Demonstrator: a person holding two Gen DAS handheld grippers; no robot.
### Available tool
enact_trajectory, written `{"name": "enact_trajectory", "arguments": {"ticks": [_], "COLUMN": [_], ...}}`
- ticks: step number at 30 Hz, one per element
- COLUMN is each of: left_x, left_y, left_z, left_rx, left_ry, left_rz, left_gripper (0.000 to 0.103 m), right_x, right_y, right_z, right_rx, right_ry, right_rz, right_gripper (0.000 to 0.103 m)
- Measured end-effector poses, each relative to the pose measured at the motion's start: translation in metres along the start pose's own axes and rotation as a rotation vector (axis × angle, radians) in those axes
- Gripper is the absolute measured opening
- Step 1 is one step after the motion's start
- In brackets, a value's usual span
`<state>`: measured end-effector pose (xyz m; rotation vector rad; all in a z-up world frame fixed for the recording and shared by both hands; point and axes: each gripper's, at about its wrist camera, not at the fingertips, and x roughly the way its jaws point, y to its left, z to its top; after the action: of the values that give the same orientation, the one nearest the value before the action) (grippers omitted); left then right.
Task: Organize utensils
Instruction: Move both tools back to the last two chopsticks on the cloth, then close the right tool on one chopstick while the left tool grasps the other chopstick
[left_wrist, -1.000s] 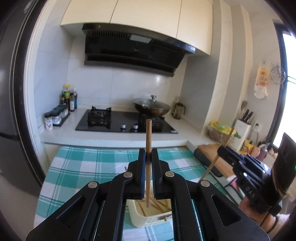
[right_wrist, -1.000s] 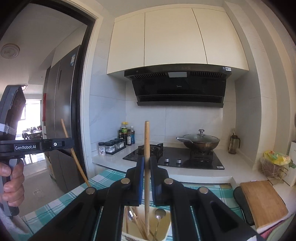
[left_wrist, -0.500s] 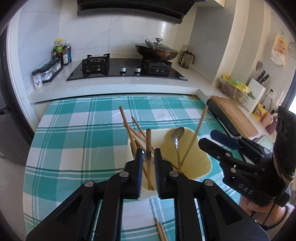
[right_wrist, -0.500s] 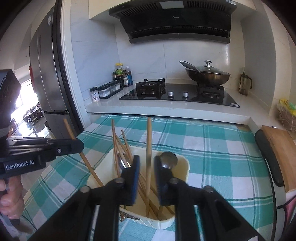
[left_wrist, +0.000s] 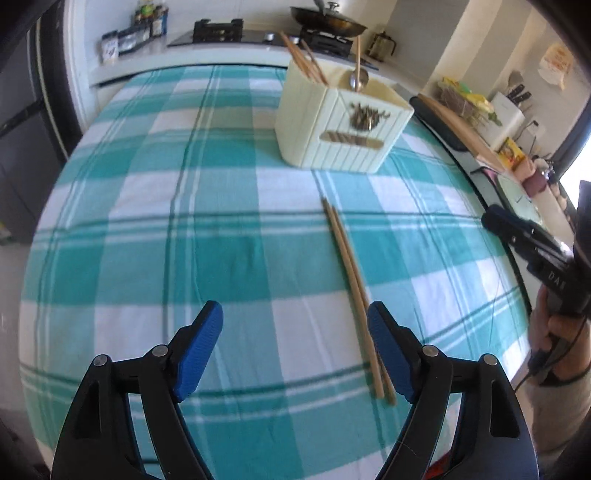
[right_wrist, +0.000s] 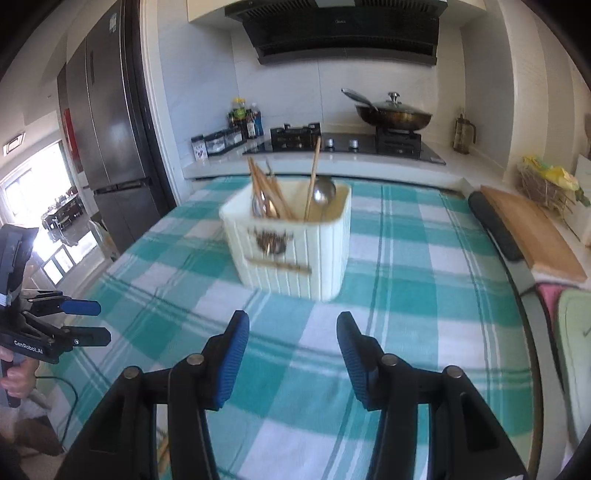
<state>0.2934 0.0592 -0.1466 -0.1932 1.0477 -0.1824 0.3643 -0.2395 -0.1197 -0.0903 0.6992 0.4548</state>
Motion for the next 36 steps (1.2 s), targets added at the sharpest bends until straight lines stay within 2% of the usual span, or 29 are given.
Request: {"name": "enact_trajectory", "arguments": {"ticks": [4, 6, 9, 13, 17, 23, 30, 32, 33, 36], "left_x": [0.011, 0.011, 0.004, -0.008, -0.016, -0.019, -0.014, -0.009, -0.005, 0.008], "left_y": [-0.002, -0.004, -0.005, -0.004, -0.002, 0.005, 0.006, 0.002, -0.002, -0.016], "left_z": [-0.036, -0.044, -0.046, -0.044, -0.047, -0.057, -0.06, -0.059, -0.058, -0.053], "left_rx": [-0.07, -0.061, -0.051, -0.053, -0.061, -0.07, -0.069, -0.058, -0.05, -0.01], "left_ry": [0.02, 0.025, -0.01, -0.075, -0.104, -0.106, -0.095, -0.087, -0.083, -0.061], "left_rz": [-0.002, 0.018, 0.024, 0.051, 0.08, 0.108, 0.119, 0.114, 0.11, 0.089], "left_gripper": [0.082, 0.082, 0.082, 0.082, 0.082, 0.082, 0.082, 0.082, 0.082, 0.082], "right_x": [-0.002, 0.001, 0.007, 0.008, 0.025, 0.056, 0.064, 0.063, 0.062, 0.06], "right_y": [0.007, 0.007, 0.015, 0.025, 0.05, 0.088, 0.101, 0.1, 0.099, 0.086], "right_z": [-0.074, -0.099, -0.12, -0.115, -0.102, -0.094, -0.1, -0.102, -0.103, -0.103], "right_rx": [0.13, 0.196, 0.195, 0.195, 0.164, 0.091, 0.014, -0.006, -0.013, 0.053], "right_ry": [0.074, 0.11, 0.179, 0.182, 0.207, 0.263, 0.304, 0.305, 0.303, 0.276], "right_rz": [0.033, 0.049, 0.043, 0.045, 0.124, 0.142, 0.054, 0.023, 0.014, 0.003], "right_gripper": [0.05, 0.05, 0.05, 0.04, 0.026, 0.023, 0.017, 0.007, 0.006, 0.006]}}
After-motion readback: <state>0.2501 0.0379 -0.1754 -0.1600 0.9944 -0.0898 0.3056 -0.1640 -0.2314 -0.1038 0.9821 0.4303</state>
